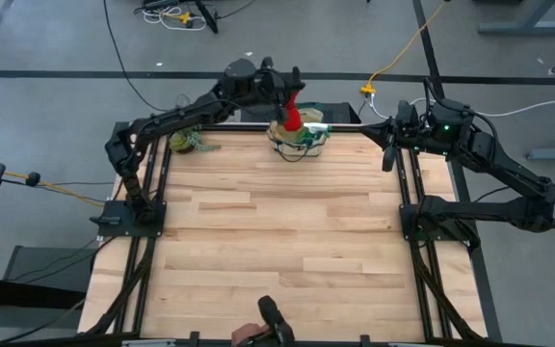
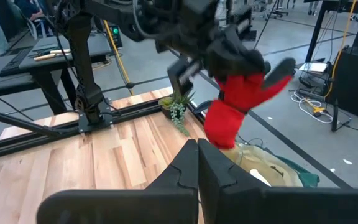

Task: Pick & Place Garden tools in Gardening bag
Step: Put the red gloves into the white gardening bag

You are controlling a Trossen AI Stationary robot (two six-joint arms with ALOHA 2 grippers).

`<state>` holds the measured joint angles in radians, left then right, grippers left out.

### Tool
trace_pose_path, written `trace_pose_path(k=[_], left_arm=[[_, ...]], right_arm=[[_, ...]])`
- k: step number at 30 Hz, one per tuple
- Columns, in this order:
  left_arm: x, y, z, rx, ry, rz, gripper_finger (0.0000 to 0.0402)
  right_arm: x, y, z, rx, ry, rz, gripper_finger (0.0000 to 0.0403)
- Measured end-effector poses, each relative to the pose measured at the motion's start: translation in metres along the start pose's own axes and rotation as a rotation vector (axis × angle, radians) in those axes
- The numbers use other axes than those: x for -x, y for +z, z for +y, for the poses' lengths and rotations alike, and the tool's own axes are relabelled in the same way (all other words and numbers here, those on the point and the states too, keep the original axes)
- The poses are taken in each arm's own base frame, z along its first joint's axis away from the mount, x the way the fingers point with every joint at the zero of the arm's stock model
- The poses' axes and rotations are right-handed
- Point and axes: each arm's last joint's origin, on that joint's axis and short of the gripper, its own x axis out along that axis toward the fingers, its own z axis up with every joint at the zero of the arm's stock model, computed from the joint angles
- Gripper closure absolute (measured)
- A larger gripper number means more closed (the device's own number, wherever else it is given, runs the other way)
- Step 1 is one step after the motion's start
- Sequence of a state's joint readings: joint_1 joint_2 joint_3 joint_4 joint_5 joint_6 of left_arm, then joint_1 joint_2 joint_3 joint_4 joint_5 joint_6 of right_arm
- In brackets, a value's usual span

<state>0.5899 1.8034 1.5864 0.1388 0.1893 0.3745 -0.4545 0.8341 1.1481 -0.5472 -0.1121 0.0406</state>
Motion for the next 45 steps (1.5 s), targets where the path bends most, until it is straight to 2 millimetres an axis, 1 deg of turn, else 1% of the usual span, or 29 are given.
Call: trace_pose_path(k=[6,12,16,21,26,34,41,45], left_arm=[[-0.02,-0.028,-0.007,0.003,-0.019,0.054,0.0396],[-0.032,-0.049,-0.011,-0.003,-0.031,0.1,0.0396],[-0.033,-0.05,-0.011,-0.039,-0.032,0.102,0.0396],[-0.033,-0.051,-0.011,-0.044,-0.031,0.11,0.0396],[-0.039,-0.065,-0.014,-0.043,-0.043,0.158,0.0396],[-0.045,-0.079,-0.017,-0.074,-0.041,0.201,0.0396],[-0.045,-0.08,-0.017,-0.085,-0.04,0.2,0.0395],[-0.046,-0.079,-0.016,-0.133,-0.043,0.182,0.0392]], right_arm=[[0.0,0.0,0.0,0.0,-0.001,0.0,0.0403],[0.0,0.0,0.0,0.0,0.0,0.0,0.0403],[0.0,0.0,0.0,0.001,-0.001,0.0,0.0403],[0.0,0.0,-0.001,0.003,-0.026,-0.001,0.0403],[0.0,0.0,-0.001,0.006,-0.027,-0.001,0.0403],[0.0,0.0,-0.001,0.003,-0.027,-0.001,0.0403],[0.0,0.0,-0.001,0.0,-0.027,-0.001,0.0403],[0.0,0.0,-0.001,-0.001,-0.027,-0.001,0.0403]])
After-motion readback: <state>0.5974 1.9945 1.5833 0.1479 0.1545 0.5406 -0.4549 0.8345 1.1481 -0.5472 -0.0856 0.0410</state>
